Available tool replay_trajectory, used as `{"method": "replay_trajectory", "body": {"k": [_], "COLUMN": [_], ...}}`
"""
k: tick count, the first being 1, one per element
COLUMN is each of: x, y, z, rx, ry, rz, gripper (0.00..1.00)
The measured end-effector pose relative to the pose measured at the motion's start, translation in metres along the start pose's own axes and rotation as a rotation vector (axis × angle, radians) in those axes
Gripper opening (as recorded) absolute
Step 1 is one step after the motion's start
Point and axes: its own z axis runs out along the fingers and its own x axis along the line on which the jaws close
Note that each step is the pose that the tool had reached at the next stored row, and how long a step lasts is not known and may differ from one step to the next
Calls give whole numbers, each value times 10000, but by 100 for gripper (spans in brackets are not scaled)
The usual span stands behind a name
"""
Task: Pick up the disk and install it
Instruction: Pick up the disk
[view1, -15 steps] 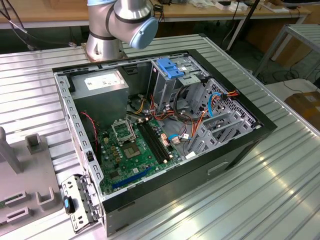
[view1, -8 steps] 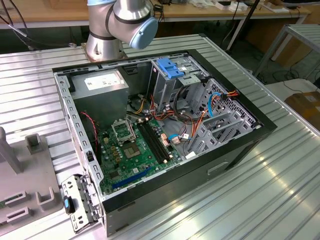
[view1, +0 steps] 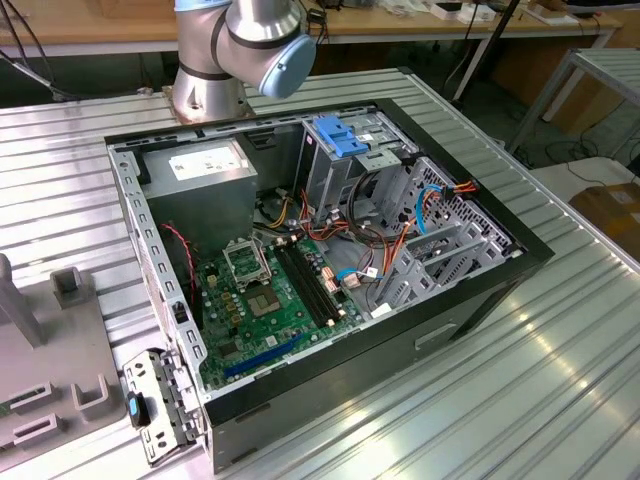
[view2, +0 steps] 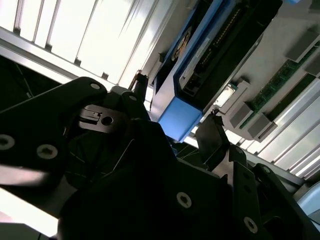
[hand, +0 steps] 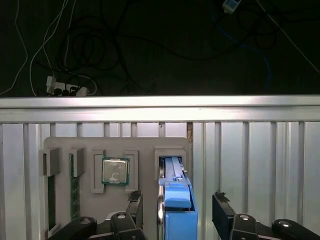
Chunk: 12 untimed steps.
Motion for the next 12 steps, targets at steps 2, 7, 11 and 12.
{"method": "replay_trajectory", "body": {"k": [2, 7, 11, 12], "x": [-1, -1, -1, -2], "y": [0, 0, 1, 1], "z": [13, 51, 72, 77], "rx": [5, 9, 9, 8], "ry": [-2, 0, 0, 1], "rz": [1, 35, 56, 63], "gripper": [66, 58, 51, 51]}}
